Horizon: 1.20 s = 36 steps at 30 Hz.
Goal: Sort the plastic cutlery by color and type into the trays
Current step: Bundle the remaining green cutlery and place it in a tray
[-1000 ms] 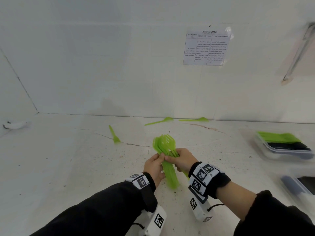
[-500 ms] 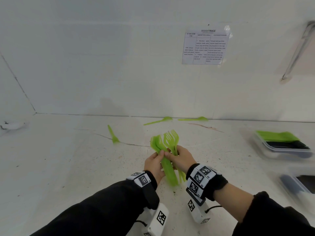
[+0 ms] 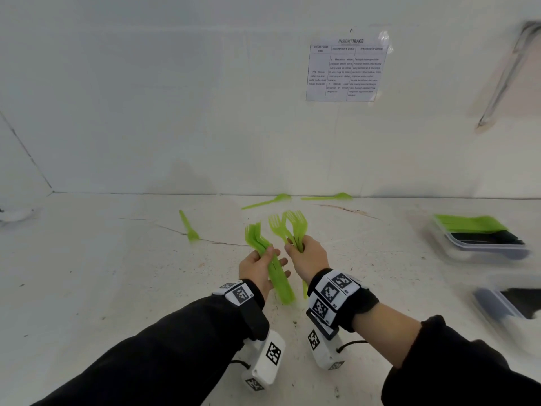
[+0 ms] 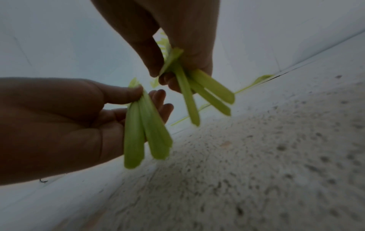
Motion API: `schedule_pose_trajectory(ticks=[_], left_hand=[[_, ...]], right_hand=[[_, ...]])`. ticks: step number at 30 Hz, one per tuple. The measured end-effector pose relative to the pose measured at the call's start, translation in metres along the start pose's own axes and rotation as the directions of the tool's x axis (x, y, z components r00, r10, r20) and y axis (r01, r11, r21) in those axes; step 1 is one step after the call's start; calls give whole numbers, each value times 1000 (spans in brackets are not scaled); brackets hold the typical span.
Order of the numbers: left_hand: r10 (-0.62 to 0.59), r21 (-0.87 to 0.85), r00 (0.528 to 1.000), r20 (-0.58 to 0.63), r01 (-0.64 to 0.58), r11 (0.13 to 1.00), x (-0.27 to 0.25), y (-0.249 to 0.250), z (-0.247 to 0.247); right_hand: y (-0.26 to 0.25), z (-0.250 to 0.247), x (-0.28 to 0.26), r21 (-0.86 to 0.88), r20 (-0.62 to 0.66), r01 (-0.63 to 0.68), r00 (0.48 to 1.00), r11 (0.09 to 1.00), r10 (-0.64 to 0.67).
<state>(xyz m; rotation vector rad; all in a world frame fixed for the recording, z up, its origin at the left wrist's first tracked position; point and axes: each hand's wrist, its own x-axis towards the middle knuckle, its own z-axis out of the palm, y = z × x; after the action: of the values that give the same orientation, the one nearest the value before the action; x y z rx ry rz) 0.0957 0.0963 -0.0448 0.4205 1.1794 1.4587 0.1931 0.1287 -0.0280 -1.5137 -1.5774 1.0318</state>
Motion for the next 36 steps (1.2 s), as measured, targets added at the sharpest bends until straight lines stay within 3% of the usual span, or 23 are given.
schedule_pose_trajectory(ticks=[6, 17, 24, 36], left_hand=[[4, 19, 998, 58, -5, 1000, 1, 5, -5], [14, 97, 998, 66, -21, 995, 2, 6, -10], [34, 69, 998, 48, -37, 997, -1, 4, -8], [17, 44, 998, 64, -20, 999, -5, 5, -13]], right_hand=[[-5, 6, -2, 36, 135, 4, 991, 999, -9], [-9, 7, -4, 0, 202, -17, 979, 1000, 16], [-3, 3, -6, 34, 129, -10, 992, 999, 6], [-3, -1, -11, -77, 93, 104, 991, 992, -96]])
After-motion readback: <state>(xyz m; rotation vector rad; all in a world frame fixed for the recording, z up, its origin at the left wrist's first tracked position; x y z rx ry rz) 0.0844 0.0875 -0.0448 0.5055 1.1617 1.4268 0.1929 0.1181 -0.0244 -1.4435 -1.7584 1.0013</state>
